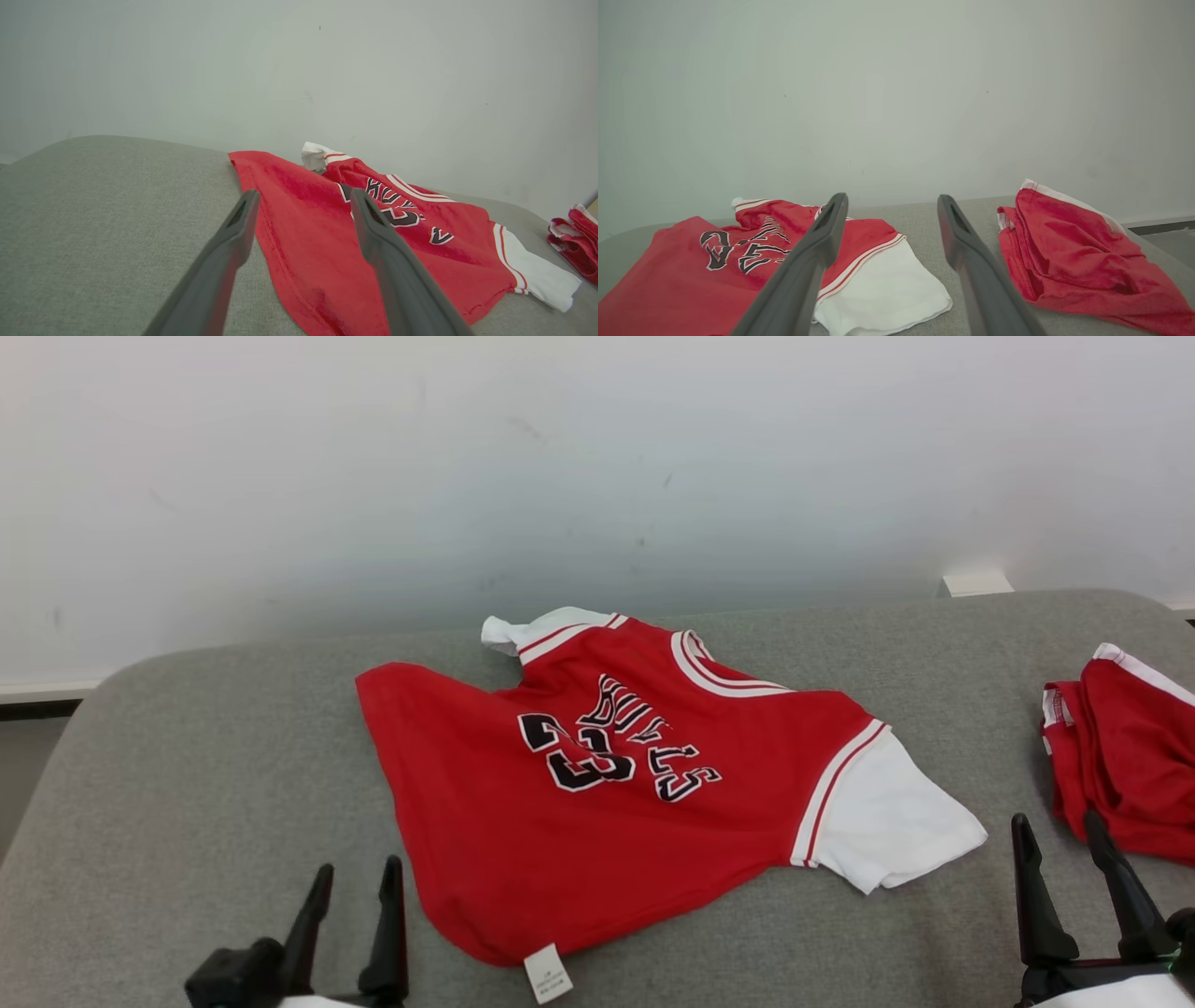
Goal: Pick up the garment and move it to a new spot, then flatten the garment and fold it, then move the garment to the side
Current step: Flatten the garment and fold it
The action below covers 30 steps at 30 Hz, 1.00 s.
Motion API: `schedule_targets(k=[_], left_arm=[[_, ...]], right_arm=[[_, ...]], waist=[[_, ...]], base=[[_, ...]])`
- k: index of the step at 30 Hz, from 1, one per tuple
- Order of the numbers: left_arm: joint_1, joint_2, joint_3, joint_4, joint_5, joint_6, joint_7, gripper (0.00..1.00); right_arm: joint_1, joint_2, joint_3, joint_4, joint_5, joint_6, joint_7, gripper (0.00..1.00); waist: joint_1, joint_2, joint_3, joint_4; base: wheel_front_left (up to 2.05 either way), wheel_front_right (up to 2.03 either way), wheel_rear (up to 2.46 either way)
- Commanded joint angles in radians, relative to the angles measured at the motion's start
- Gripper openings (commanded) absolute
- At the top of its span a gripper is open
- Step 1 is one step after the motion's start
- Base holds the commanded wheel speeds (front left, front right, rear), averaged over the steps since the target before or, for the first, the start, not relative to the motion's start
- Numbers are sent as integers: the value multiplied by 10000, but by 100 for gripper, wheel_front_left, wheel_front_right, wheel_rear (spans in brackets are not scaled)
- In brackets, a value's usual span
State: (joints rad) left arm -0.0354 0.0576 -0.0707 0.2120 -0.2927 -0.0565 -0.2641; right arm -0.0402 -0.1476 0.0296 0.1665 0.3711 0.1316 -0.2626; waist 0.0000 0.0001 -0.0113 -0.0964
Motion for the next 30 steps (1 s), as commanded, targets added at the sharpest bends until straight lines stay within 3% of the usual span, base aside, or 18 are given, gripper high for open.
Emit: schedule_targets(k=[1, 8, 20, 30], left_arm=[[-3, 8, 28, 143, 102, -50, 4, 100], [-359, 162, -425, 1006, -87, -292, 902, 100], [-942, 68, -1470, 1493, -229, -529, 2135, 100], [-1068, 124, -1908, 1746, -560, -587, 2971, 100]], right_arm=[[-182, -209, 80, 193, 171, -22, 96, 100], [-1183, -774, 236, 786, 394, -22, 1003, 100], [-3068, -1194, 576, 3673, 1713, -22, 3338, 100], [-3995, -1223, 878, 5457, 2364, -22, 3874, 100]], waist=[[0, -1, 44, 33], [0, -1, 664, 156], [0, -1, 1568, 555], [0, -1, 2045, 816]], base=[[0, 0, 0], [0, 0, 0], [0, 0, 0], [0, 0, 0]])
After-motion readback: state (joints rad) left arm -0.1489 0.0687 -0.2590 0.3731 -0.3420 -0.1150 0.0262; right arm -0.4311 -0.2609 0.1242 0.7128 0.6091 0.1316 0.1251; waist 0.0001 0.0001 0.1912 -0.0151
